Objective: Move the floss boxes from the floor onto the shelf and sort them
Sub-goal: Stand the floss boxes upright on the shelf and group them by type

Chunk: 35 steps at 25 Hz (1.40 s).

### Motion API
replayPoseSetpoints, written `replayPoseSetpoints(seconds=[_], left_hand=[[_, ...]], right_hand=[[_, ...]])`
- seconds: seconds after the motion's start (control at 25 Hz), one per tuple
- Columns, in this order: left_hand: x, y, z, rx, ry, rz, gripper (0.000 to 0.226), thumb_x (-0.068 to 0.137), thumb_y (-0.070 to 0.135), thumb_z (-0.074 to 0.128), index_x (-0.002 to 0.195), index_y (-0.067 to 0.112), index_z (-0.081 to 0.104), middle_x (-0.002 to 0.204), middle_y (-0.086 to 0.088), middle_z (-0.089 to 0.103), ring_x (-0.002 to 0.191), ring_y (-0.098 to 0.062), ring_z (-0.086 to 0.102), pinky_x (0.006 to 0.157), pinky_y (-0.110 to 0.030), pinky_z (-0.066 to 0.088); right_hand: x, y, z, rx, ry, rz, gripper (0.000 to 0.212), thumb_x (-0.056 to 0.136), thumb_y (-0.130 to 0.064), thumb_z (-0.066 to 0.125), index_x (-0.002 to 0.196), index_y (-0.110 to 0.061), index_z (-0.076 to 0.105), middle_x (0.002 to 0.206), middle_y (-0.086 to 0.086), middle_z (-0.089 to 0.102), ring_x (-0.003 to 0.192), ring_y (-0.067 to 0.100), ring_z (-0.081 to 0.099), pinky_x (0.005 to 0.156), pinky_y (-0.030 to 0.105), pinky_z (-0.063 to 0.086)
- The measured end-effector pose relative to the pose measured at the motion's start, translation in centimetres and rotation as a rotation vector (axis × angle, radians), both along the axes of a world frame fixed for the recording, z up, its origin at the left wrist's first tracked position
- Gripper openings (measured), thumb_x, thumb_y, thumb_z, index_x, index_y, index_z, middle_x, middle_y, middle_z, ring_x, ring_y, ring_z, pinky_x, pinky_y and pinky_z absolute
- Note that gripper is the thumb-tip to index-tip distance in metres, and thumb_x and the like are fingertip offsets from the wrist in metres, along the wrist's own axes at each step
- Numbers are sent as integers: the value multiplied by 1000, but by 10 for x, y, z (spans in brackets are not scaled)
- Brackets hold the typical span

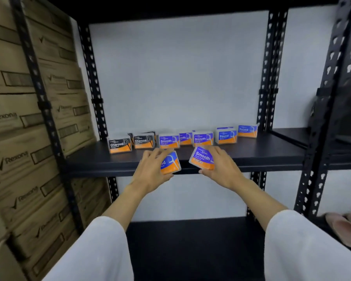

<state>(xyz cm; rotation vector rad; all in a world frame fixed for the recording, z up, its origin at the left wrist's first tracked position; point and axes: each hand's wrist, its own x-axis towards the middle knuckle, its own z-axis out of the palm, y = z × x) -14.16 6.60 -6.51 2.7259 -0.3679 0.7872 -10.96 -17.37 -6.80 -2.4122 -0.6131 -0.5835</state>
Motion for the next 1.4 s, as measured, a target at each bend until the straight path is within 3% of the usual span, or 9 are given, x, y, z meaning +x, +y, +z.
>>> replayPoseSetpoints(seconds=[0.32,0.68,0.88,1.04,1.16,1.24,1.4], left_hand=[[34,35,22,-18,-18,46,81,78,41,75,145,28,32,143,5,39,125,-19,33,103,-33,39],[60,72,19,-43,14,90,83,76,43,76,145,30,33,142,7,40,123,-17,36,103,-32,40],[73,76,15,-71,13,31,83,73,46,78,143,32,36,141,10,41,125,-13,33,105,-28,35],[87,70,14,-156,-18,-9,67,75,39,78,134,28,47,135,8,49,123,-9,35,96,-22,33],[92,62,13,-228,-11,-31,63,77,34,78,132,27,48,136,7,48,126,-10,35,96,-19,31],[91,60,11,-272,-11,-22,66,79,37,75,137,26,45,141,6,44,131,-12,34,101,-21,31],[76,87,4,-392,-83,128,55,92,49,52,139,23,43,143,2,44,135,-13,34,107,-34,35]], right_hand=[[48,13,36,-75,30,-8,84,78,-37,75,146,-22,26,145,3,38,131,17,38,101,34,45],[98,50,22,-121,65,7,68,88,-20,66,146,-22,30,152,6,31,140,20,28,107,36,39],[116,61,18,-143,-3,-73,66,88,-22,65,145,-24,32,150,3,37,139,21,25,110,37,31],[119,61,18,-109,25,-45,66,88,-22,65,146,-23,32,151,4,35,140,20,27,111,36,32],[117,58,17,-123,22,-44,66,90,-22,63,147,-24,30,154,3,30,143,19,22,116,36,22],[113,59,18,-121,-28,-39,62,91,-21,60,146,-24,31,155,2,30,145,19,20,117,35,18],[103,76,27,-47,-138,11,49,94,-14,55,141,-18,42,148,5,40,139,19,32,113,31,27]])
